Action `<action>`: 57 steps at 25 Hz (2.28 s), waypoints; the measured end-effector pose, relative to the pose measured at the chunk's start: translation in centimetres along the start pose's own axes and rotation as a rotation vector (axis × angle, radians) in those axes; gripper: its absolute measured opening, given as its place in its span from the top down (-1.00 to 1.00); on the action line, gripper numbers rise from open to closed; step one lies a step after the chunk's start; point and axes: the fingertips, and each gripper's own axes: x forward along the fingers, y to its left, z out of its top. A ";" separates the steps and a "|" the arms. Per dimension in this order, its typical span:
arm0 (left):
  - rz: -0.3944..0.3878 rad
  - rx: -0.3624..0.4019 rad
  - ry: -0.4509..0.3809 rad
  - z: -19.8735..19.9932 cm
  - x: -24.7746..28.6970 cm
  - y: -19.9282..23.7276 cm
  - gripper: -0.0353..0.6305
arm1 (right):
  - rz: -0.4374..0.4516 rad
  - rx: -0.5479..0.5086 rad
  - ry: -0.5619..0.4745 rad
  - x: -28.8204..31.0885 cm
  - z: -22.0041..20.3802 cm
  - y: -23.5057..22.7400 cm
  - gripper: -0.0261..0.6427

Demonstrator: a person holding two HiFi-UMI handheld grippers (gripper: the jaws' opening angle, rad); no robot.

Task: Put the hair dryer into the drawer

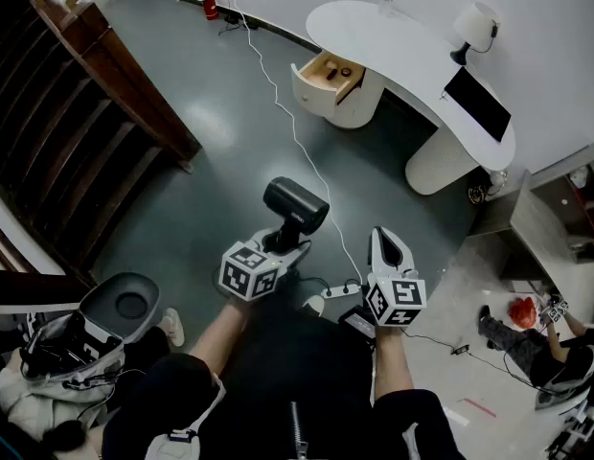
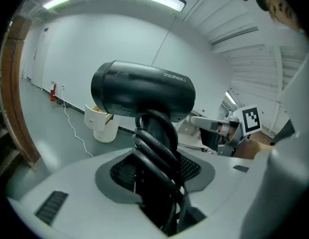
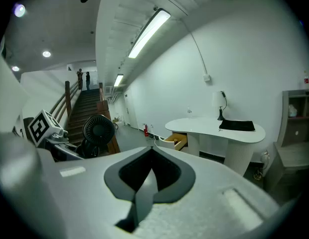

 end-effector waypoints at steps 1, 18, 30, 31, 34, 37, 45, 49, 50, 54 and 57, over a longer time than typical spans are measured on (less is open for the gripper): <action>0.001 0.000 0.002 -0.1 0.0 0.0 0.29 | -0.001 0.009 -0.020 -0.1 0.2 0.0 0.91; 0.005 0.000 0.015 -0.1 0.8 0.2 0.29 | 0.013 0.021 -0.079 0.2 1.2 -0.2 0.91; 0.007 0.005 0.027 0.6 1.5 1.5 0.29 | 0.025 0.037 -0.063 1.8 1.3 -0.1 0.91; 0.007 0.005 0.029 0.9 1.7 1.8 0.29 | 0.026 0.040 -0.062 2.2 1.4 -0.2 0.91; 0.009 0.007 0.035 1.7 2.3 3.0 0.29 | 0.028 0.045 -0.061 3.8 1.9 -0.4 0.91; 0.009 0.010 0.043 2.8 2.9 4.5 0.29 | 0.029 0.049 -0.058 5.8 2.6 -0.6 0.91; 0.013 0.019 0.050 6.7 3.7 9.1 0.29 | 0.043 0.046 -0.054 11.3 5.3 0.0 0.91; 0.007 0.025 0.061 8.0 4.0 11.5 0.29 | 0.040 0.044 -0.052 14.0 6.5 0.6 0.91; 0.005 0.027 0.064 8.4 4.0 12.1 0.29 | 0.038 0.044 -0.051 14.6 6.7 0.8 0.91; -0.007 0.030 0.070 9.7 4.4 14.2 0.29 | 0.027 0.044 -0.047 17.0 7.5 1.1 0.91; -0.018 0.036 0.082 10.1 4.5 15.7 0.29 | 0.018 0.049 -0.045 18.7 7.7 1.5 0.91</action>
